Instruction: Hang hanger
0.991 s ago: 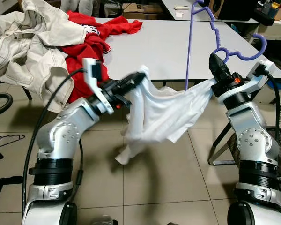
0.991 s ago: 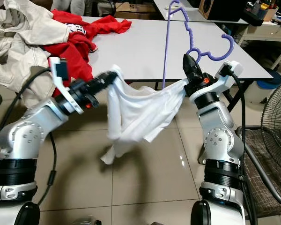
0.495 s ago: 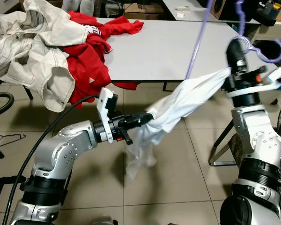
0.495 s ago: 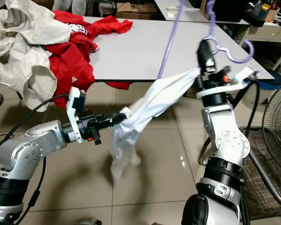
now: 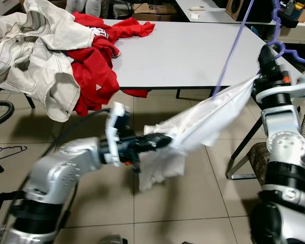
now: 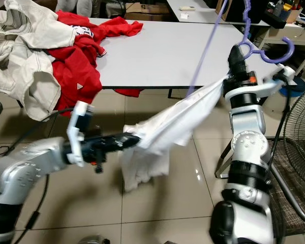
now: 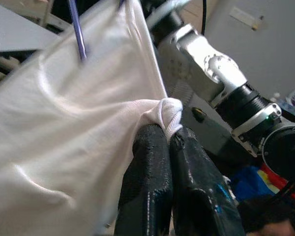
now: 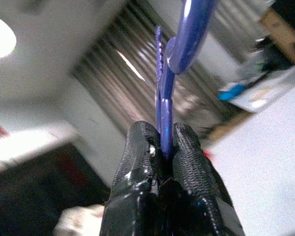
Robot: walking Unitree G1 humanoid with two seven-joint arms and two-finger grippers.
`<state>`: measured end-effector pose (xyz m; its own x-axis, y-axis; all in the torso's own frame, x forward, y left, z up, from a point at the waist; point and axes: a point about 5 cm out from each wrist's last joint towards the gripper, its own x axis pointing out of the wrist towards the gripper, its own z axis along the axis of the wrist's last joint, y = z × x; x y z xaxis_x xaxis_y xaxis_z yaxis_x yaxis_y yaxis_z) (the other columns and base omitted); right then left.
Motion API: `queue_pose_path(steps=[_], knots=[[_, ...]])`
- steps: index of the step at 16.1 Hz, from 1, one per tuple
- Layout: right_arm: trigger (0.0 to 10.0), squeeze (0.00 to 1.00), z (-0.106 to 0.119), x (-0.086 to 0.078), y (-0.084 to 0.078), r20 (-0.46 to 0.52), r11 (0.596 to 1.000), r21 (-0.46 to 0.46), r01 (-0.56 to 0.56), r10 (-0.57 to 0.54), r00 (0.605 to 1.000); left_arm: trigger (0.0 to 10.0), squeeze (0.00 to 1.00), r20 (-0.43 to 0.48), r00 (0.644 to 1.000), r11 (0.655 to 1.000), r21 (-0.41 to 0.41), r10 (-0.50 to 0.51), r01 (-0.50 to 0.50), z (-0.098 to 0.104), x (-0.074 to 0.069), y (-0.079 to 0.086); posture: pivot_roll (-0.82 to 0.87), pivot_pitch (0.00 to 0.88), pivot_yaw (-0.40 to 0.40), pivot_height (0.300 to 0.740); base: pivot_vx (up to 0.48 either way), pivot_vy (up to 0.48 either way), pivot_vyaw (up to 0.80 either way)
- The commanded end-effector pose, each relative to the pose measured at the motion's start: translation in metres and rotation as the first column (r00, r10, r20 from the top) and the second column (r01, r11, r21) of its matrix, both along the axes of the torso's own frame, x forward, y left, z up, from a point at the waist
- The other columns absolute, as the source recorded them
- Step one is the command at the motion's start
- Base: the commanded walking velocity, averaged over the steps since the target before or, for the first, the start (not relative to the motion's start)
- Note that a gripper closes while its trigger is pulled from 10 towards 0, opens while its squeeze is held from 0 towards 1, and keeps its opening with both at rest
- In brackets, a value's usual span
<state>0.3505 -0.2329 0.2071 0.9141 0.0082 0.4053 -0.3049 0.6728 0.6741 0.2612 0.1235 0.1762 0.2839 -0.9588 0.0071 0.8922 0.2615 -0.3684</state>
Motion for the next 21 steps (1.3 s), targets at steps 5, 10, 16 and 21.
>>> queue_pose_path(steps=[5, 10, 16, 21], knots=[[10.0, 0.00, -0.018, 0.014, -0.027, -0.092, 0.980, -0.071, 0.186, -0.193, 0.977, 0.0, 0.00, 0.017, 0.996, 0.996, 0.037, -0.087, 0.087, 0.006, -0.006, 0.000, 0.06, 0.000, -0.045, 0.740, 0.000, 0.000, 0.00], [10.0, 0.00, -0.013, 0.029, -0.022, -0.101, 0.982, 0.007, 0.187, -0.185, 0.977, 0.0, 0.00, -0.003, 0.984, 0.973, 0.144, -0.180, 0.178, -0.002, -0.018, -0.007, 0.08, 0.000, -0.046, 0.740, 0.000, 0.000, 0.00], [10.0, 0.00, 0.038, 0.038, -0.013, 0.229, 0.825, 0.534, -0.185, 0.069, 0.971, 0.0, 0.00, 0.058, 0.986, 0.794, 0.601, -0.159, 0.093, -0.079, 0.002, -0.010, 0.07, 0.000, -0.053, 0.740, 0.000, 0.000, 0.00], [10.0, 0.00, 0.055, 0.025, -0.011, 0.357, 0.841, 0.405, -0.359, 0.216, 0.909, 0.0, 0.00, 0.071, 0.981, 0.667, 0.742, -0.178, 0.068, -0.128, 0.005, -0.006, 0.04, 0.000, -0.045, 0.740, 0.000, 0.000, 0.00]])
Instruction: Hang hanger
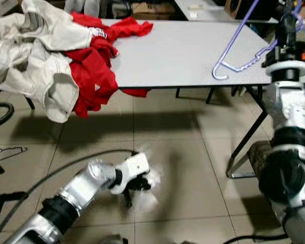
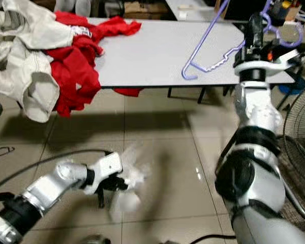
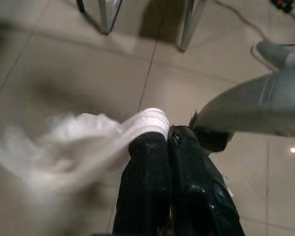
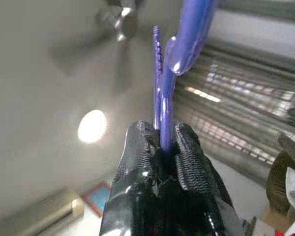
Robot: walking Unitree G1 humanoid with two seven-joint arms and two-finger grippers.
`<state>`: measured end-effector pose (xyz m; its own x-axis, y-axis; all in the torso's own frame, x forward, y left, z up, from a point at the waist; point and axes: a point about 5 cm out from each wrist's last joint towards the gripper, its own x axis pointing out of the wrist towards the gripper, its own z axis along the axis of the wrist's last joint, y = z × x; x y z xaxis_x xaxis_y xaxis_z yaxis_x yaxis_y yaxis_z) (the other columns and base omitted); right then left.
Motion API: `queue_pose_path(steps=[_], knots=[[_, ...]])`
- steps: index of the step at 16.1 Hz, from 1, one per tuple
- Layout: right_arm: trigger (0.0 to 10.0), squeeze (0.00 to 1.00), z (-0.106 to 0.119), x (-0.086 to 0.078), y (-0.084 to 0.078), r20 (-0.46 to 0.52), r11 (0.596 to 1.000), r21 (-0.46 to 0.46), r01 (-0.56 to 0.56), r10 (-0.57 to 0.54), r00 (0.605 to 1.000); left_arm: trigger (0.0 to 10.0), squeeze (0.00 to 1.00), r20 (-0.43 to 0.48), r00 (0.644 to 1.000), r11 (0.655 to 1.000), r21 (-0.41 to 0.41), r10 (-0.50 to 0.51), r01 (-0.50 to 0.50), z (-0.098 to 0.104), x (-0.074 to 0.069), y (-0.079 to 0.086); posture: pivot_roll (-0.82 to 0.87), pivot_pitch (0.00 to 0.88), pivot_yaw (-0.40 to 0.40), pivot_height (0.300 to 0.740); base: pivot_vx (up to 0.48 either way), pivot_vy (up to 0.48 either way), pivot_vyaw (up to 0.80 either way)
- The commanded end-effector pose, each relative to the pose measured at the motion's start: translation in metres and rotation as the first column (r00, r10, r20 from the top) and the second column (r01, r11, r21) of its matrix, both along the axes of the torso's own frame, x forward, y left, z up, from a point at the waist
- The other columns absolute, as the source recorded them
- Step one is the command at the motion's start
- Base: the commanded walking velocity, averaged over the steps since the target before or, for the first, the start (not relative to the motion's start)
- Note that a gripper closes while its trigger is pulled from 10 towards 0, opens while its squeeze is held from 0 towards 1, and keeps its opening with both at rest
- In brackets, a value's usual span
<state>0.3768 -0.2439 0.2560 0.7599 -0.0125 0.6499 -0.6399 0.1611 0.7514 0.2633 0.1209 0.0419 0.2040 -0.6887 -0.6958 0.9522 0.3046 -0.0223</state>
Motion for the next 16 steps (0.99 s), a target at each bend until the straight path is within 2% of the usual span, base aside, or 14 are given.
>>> queue_pose_path(steps=[1, 2, 3, 4, 5, 7, 8, 9, 10, 12, 13, 14, 15, 16], knots=[[10.0, 0.00, 0.002, -0.003, -0.001, -0.020, 0.993, -0.116, 0.033, -0.035, 0.999, 0.0, 0.00, 0.057, 0.997, 0.996, -0.077, 0.057, -0.053, 0.011, 0.009, -0.001, 0.04, 0.000, -0.049, 0.740, 0.000, 0.000, 0.00], [10.0, 0.00, -0.002, -0.003, -0.002, -0.063, 0.977, -0.204, 0.065, -0.080, 0.995, 0.0, 0.00, 0.066, 0.991, 0.984, -0.145, 0.114, -0.104, 0.018, 0.014, 0.000, 0.04, 0.000, -0.051, 0.740, 0.000, 0.000, 0.00], [10.0, 0.00, -0.008, -0.007, -0.002, -0.093, 0.951, -0.298, 0.081, -0.113, 0.989, 0.0, 0.00, 0.062, 0.979, 0.954, -0.244, 0.193, -0.173, 0.028, 0.020, 0.002, 0.04, 0.000, -0.052, 0.740, 0.000, 0.000, 0.00], [10.0, 0.00, -0.016, -0.014, 0.001, -0.127, 0.897, -0.436, 0.069, -0.138, 0.982, 0.0, 0.00, 0.073, 0.961, 0.919, -0.320, 0.268, -0.232, 0.038, 0.027, 0.006, 0.04, 0.000, -0.052, 0.740, 0.000, 0.000, 0.00], [10.0, 0.00, -0.027, -0.022, 0.007, -0.152, 0.797, -0.602, 0.037, -0.160, 0.975, 0.0, 0.00, 0.087, 0.936, 0.885, -0.367, 0.340, -0.287, 0.045, 0.034, 0.013, 0.04, 0.000, -0.050, 0.740, 0.000, 0.000, 0.00], [10.0, 0.00, -0.058, -0.043, 0.018, -0.211, 0.550, -0.832, -0.072, -0.194, 0.958, 0.0, 0.00, 0.131, 0.866, 0.814, -0.431, 0.483, -0.389, 0.055, 0.043, 0.023, 0.04, 0.000, -0.047, 0.740, 0.000, 0.000, 0.00], [10.0, 0.00, -0.074, -0.051, 0.020, -0.243, 0.468, -0.876, -0.119, -0.215, 0.946, 0.0, 0.00, 0.128, 0.843, 0.780, -0.470, 0.523, -0.413, 0.058, 0.045, 0.024, 0.04, 0.000, -0.045, 0.740, 0.000, 0.000, 0.00], [10.0, 0.00, -0.088, -0.059, 0.022, -0.273, 0.404, -0.900, -0.162, -0.234, 0.933, 0.0, 0.00, 0.127, 0.807, 0.740, -0.499, 0.577, -0.451, 0.061, 0.048, 0.026, 0.04, 0.000, -0.043, 0.740, 0.000, 0.000, 0.00], [10.0, 0.00, -0.109, -0.073, 0.024, -0.320, 0.335, -0.915, -0.223, -0.270, 0.908, 0.0, 0.00, 0.110, 0.754, 0.681, -0.528, 0.647, -0.507, 0.061, 0.051, 0.028, 0.03, 0.000, -0.038, 0.740, 0.000, 0.000, 0.00], [10.0, 0.00, -0.130, -0.087, 0.028, -0.355, 0.265, -0.924, -0.276, -0.322, 0.877, 0.0, 0.00, 0.110, 0.695, 0.637, -0.521, 0.710, -0.568, 0.056, 0.055, 0.031, 0.03, 0.000, -0.033, 0.740, 0.000, 0.000, 0.00], [10.0, 0.00, -0.154, -0.103, 0.030, -0.388, 0.211, -0.921, -0.327, -0.423, 0.819, 0.0, 0.00, 0.114, 0.599, 0.561, -0.520, 0.793, -0.644, 0.052, 0.061, 0.032, 0.02, 0.000, -0.026, 0.740, 0.000, 0.000, 0.00], [10.0, 0.00, -0.158, -0.106, 0.030, -0.386, 0.205, -0.922, -0.327, -0.443, 0.810, 4.0, 0.00, 0.119, 0.585, 0.558, -0.498, 0.802, -0.664, 0.051, 0.062, 0.031, 0.02, 0.000, -0.023, 0.740, 0.000, 0.000, 0.00], [10.0, 0.00, -0.161, -0.111, 0.031, -0.394, 0.214, -0.919, -0.331, -0.461, 0.796, 10.0, 0.00, 0.122, 0.577, 0.554, -0.495, 0.807, -0.670, 0.053, 0.063, 0.030, 0.01, 0.000, -0.017, 0.740, 0.000, 0.000, 0.00], [10.0, 0.00, -0.163, -0.117, 0.031, -0.393, 0.223, -0.919, -0.324, -0.488, 0.779, 10.0, 0.00, 0.129, 0.562, 0.544, -0.495, 0.817, -0.677, 0.056, 0.064, 0.030, 0.01, 0.000, -0.011, 0.740, 0.000, 0.000, 0.00]])
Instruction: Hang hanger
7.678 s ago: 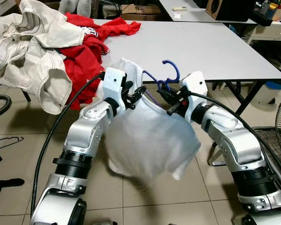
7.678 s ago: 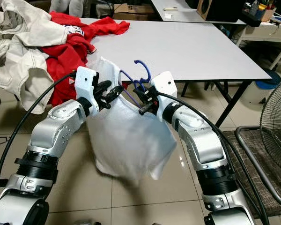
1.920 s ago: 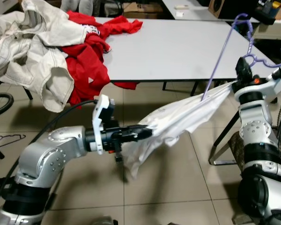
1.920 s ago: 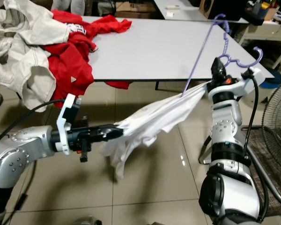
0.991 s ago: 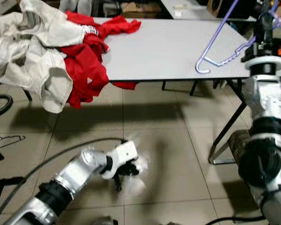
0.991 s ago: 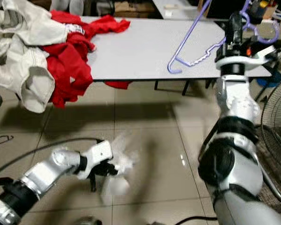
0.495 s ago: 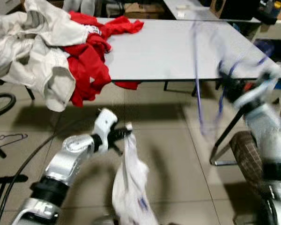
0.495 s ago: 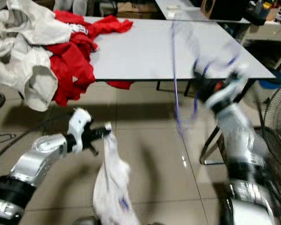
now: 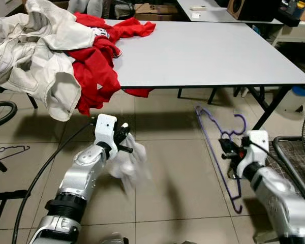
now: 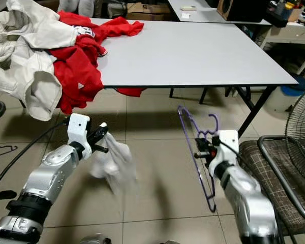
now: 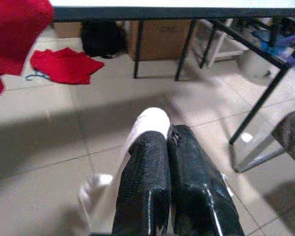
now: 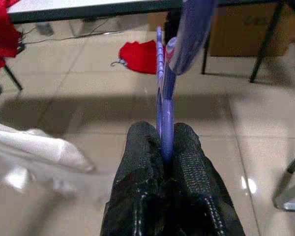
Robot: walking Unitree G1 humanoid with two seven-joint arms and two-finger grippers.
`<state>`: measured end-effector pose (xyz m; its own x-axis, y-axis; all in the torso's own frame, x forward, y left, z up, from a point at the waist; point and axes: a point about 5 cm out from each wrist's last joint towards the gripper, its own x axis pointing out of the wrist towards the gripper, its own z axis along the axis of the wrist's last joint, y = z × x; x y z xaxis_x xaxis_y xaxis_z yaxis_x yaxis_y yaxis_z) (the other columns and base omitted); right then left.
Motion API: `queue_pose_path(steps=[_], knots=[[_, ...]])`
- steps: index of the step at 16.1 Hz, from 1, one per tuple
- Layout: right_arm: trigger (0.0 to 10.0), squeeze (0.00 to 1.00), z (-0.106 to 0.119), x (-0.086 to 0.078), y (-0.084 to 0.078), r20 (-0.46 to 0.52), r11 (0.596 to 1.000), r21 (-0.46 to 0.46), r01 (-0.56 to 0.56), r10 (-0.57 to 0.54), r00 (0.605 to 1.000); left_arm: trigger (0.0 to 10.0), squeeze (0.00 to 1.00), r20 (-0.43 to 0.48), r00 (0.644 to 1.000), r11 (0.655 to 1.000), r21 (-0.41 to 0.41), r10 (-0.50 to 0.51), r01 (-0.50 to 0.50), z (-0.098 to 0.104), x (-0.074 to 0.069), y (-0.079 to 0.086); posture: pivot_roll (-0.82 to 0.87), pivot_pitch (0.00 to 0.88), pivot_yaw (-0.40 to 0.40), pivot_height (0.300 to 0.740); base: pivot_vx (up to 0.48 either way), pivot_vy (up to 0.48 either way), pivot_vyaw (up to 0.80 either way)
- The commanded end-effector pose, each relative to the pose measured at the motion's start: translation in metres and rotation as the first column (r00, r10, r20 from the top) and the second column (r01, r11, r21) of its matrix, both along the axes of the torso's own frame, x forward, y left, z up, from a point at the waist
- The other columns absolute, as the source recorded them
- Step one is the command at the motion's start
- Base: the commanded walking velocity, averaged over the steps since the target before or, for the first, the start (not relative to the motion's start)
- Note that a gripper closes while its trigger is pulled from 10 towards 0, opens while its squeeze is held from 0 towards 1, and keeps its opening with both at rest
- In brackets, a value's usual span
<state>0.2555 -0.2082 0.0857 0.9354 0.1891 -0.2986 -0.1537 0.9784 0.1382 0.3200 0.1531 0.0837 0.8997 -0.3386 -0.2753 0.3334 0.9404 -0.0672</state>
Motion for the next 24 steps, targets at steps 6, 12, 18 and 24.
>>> queue_pose_path(steps=[6, 12, 18, 24], knots=[[10.0, 0.00, 0.031, -0.016, 0.007, 0.123, 0.988, -0.117, 0.105, -0.090, 0.988, 10.0, 0.00, 0.212, 0.977, 0.999, -0.028, 0.038, -0.033, 0.042, 0.003, -0.004, 0.01, 0.000, -0.022, 0.740, 0.000, 0.000, 0.00], [10.0, 0.00, 0.059, -0.009, 0.005, 0.217, 0.991, -0.039, 0.125, -0.114, 0.969, 10.0, 0.00, 0.268, 0.960, 0.993, -0.068, -0.076, 0.098, 0.056, -0.001, -0.023, 0.00, 0.000, -0.024, 0.740, 0.109, 0.000, -0.57], [10.0, 0.00, 0.060, -0.013, 0.007, 0.205, 0.996, -0.080, 0.051, -0.034, 0.978, 10.0, 0.00, 0.266, 0.964, 0.997, -0.066, -0.032, 0.051, 0.060, 0.010, -0.022, -0.02, 0.000, -0.013, 0.740, 0.377, 0.000, -0.48], [10.0, 0.00, 0.072, -0.012, 0.013, 0.260, 0.996, -0.084, -0.022, 0.043, 0.965, 10.0, 0.00, 0.298, 0.953, 0.991, -0.095, -0.058, 0.090, 0.070, 0.017, -0.033, -0.02, 0.000, -0.019, 0.740, 0.411, 0.000, 0.00]])
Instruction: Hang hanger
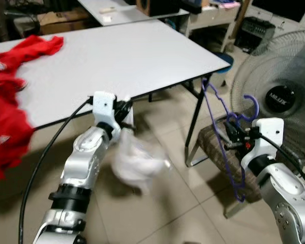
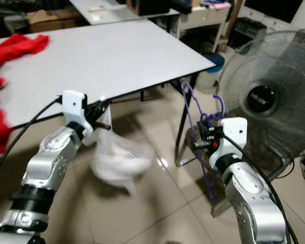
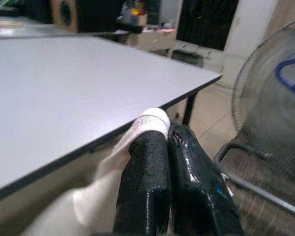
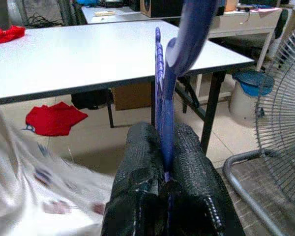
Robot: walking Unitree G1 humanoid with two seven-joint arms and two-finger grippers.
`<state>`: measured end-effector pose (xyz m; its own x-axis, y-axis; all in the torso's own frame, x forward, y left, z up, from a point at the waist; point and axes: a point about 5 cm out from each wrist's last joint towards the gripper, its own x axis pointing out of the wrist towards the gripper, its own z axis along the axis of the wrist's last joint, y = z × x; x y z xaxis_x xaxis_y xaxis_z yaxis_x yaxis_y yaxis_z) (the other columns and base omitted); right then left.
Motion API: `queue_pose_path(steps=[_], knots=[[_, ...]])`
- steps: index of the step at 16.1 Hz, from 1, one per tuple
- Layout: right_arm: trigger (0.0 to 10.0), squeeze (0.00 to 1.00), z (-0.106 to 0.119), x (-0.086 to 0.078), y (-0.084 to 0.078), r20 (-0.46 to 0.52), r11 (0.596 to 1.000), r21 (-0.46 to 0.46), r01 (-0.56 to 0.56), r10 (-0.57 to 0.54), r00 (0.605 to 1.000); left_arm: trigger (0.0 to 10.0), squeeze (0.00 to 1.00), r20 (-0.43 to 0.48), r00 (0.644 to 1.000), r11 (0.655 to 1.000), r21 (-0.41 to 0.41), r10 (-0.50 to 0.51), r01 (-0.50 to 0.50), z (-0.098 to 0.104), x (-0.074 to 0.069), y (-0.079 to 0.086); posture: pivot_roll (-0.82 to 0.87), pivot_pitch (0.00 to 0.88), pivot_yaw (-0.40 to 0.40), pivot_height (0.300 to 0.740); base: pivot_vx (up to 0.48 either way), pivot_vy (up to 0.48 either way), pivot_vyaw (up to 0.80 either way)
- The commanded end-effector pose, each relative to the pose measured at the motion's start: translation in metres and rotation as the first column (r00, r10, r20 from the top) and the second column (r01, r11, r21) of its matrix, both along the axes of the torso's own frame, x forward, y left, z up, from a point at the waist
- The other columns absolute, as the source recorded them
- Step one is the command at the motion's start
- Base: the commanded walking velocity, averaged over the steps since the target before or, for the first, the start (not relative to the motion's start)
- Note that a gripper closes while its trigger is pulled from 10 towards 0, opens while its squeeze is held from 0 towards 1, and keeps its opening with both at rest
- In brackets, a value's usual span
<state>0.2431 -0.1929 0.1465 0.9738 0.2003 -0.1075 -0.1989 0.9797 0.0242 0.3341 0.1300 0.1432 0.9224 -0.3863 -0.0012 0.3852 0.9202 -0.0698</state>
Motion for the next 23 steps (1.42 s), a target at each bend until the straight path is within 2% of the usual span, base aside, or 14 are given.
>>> queue_pose_path(steps=[1, 4, 8, 10, 11, 12, 13, 15, 16, 17, 18, 20, 21, 23], knots=[[10.0, 0.00, 0.011, 0.001, -0.002, 0.049, 1.000, -0.003, -0.006, 0.006, 0.999, 10.0, 0.00, 0.043, 0.998, 0.999, -0.001, -0.037, 0.038, 0.011, 0.003, -0.010, -0.02, 0.000, -0.019, 0.740, 0.412, 0.000, 0.00], [10.0, 0.00, 0.018, -0.003, 0.003, 0.058, 0.988, -0.048, -0.146, 0.149, 0.987, 10.0, 0.00, 0.064, 0.997, 0.999, -0.014, -0.040, 0.041, 0.019, 0.010, -0.012, -0.03, 0.000, -0.018, 0.740, 0.416, 0.000, 0.00], [10.0, 0.00, 0.032, -0.007, -0.001, 0.099, 0.974, -0.034, -0.223, 0.225, 0.969, 10.0, 0.00, 0.088, 0.994, 0.998, -0.032, -0.058, 0.061, 0.029, 0.015, -0.017, -0.03, 0.000, -0.011, 0.740, 0.417, 0.000, 0.00], [10.0, 0.00, 0.043, -0.023, 0.003, 0.096, 0.904, -0.026, -0.426, 0.427, 0.899, 10.0, 0.00, 0.099, 0.993, 0.997, -0.040, -0.064, 0.069, 0.036, 0.023, -0.020, -0.03, 0.000, -0.009, 0.740, 0.424, 0.000, 0.00], [10.0, 0.00, 0.040, -0.036, -0.001, 0.005, 0.850, -0.041, -0.526, 0.526, 0.850, 10.0, 0.00, 0.113, 0.992, 0.997, -0.038, -0.064, 0.068, 0.044, 0.031, -0.021, -0.03, 0.000, -0.010, 0.740, 0.424, 0.000, 0.00], [10.0, 0.00, 0.039, -0.041, -0.003, -0.036, 0.825, -0.051, -0.563, 0.561, 0.827, 10.0, 0.00, 0.120, 0.991, 0.997, -0.037, -0.064, 0.069, 0.048, 0.034, -0.022, -0.03, 0.000, -0.010, 0.740, 0.424, 0.000, 0.00], [10.0, 0.00, 0.037, -0.050, -0.009, -0.115, 0.779, -0.071, -0.623, 0.614, 0.781, 10.0, 0.00, 0.147, 0.986, 0.996, -0.034, -0.079, 0.084, 0.059, 0.041, -0.025, -0.03, 0.000, -0.010, 0.740, 0.424, 0.000, 0.00], [10.0, 0.00, 0.035, -0.063, -0.018, -0.208, 0.725, -0.016, -0.688, 0.671, 0.712, 10.0, 0.00, 0.200, 0.973, 0.992, -0.035, -0.115, 0.125, 0.085, 0.053, -0.036, -0.03, 0.000, -0.009, 0.740, 0.424, 0.000, 0.00], [10.0, 0.00, 0.036, -0.065, -0.019, -0.220, 0.712, 0.010, -0.702, 0.687, 0.693, 10.0, 0.00, 0.224, 0.965, 0.988, -0.035, -0.138, 0.149, 0.096, 0.056, -0.042, -0.03, 0.000, -0.009, 0.740, 0.424, 0.000, 0.00], [10.0, 0.00, 0.037, -0.066, -0.015, -0.230, 0.672, 0.043, -0.740, 0.727, 0.647, 10.0, 0.00, 0.261, 0.951, 0.983, -0.031, -0.169, 0.183, 0.112, 0.059, -0.050, -0.03, 0.000, -0.007, 0.740, 0.424, 0.000, 0.00], [10.0, 0.00, 0.036, -0.062, -0.009, -0.228, 0.657, 0.035, -0.753, 0.739, 0.634, 10.0, 0.00, 0.281, 0.938, 0.973, -0.049, -0.203, 0.226, 0.122, 0.059, -0.057, -0.04, 0.000, -0.001, 0.740, 0.420, 0.000, 0.00], [10.0, 0.00, 0.032, -0.049, -0.003, -0.220, 0.662, -0.020, -0.749, 0.728, 0.649, 10.0, 0.00, 0.319, 0.909, 0.951, -0.063, -0.269, 0.303, 0.138, 0.056, -0.068, -0.04, 0.000, 0.002, 0.740, 0.422, 0.000, 0.00], [10.0, 0.00, 0.028, -0.028, -0.001, -0.209, 0.696, -0.072, -0.714, 0.690, 0.693, 10.0, 0.00, 0.373, 0.879, 0.936, -0.067, -0.298, 0.346, 0.155, 0.052, -0.073, -0.04, 0.000, -0.001, 0.740, 0.428, 0.000, 0.00], [10.0, 0.00, 0.027, -0.004, 0.001, -0.202, 0.724, -0.150, -0.673, 0.644, 0.738, 10.0, 0.00, 0.434, 0.845, 0.918, -0.091, -0.313, 0.387, 0.178, 0.049, -0.073, -0.03, 0.000, -0.012, 0.740, 0.424, 0.000, 0.00]])
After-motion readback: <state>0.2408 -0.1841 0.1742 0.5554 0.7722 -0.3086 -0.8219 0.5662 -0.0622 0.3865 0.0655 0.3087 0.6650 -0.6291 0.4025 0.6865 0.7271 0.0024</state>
